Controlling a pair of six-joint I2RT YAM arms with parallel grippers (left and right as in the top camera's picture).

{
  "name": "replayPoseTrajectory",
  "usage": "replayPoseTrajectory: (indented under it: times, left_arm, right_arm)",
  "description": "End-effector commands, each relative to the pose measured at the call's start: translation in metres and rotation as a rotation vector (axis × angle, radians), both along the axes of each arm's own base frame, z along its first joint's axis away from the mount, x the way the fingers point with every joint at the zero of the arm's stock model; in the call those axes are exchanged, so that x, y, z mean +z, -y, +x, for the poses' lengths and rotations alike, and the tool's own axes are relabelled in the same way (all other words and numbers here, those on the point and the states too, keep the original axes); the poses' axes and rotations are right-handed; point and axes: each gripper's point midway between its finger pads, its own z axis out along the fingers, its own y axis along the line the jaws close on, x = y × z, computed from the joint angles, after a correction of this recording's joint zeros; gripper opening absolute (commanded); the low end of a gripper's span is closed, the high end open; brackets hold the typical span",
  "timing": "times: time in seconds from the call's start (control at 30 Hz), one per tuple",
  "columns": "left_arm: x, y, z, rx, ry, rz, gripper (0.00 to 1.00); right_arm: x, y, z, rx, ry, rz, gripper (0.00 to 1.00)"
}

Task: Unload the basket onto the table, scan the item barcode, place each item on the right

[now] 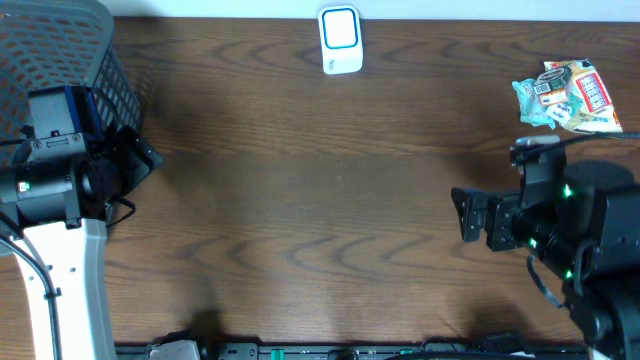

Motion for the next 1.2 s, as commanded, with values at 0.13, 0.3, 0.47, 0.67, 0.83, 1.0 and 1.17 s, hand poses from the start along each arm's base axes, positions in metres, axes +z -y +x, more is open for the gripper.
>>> replayPoseTrajectory:
  times: [0.13,0.3,0.47,0.67,0.83,1.0,1.17]
  left_arm:
    - [0.001,-0.001,0.0,0.013,0.003,-0.001,0.97]
    - [0.001,-0.001,0.0,0.013,0.003,-0.001,0.98]
    - [0.001,-0.001,0.0,0.013,0.003,-0.001,0.98]
    - [0.001,-0.001,-0.001,0.013,0.002,-0.001,0.97]
    - [0.001,-0.001,-0.001,0.013,0.002,-0.001,0.98]
    - [0.001,-0.001,0.0,0.013,0.003,-0.001,0.98]
    - [0.001,-0.001,0.0,0.013,0.003,-0.001,0.97]
  right_arm:
    - [-0.034,0.003,-0.002,0.004,0.099,-0.001,0.99]
    - [-0.057,0.003,-0.004,0.022,0.201,-0.004,0.99]
    - [-0.076,0.004,-0.007,0.027,0.297,-0.003,0.99]
    - [-0.098,0.012,-0.008,-0.008,0.377,0.005,0.99]
    - [-0.117,0.012,-0.004,-0.012,0.439,0.015,0.99]
    - [-0.13,0.004,0.002,0.025,0.513,0.04,0.99]
    - [-0.138,0.0,0.008,0.045,0.585,0.061,0.99]
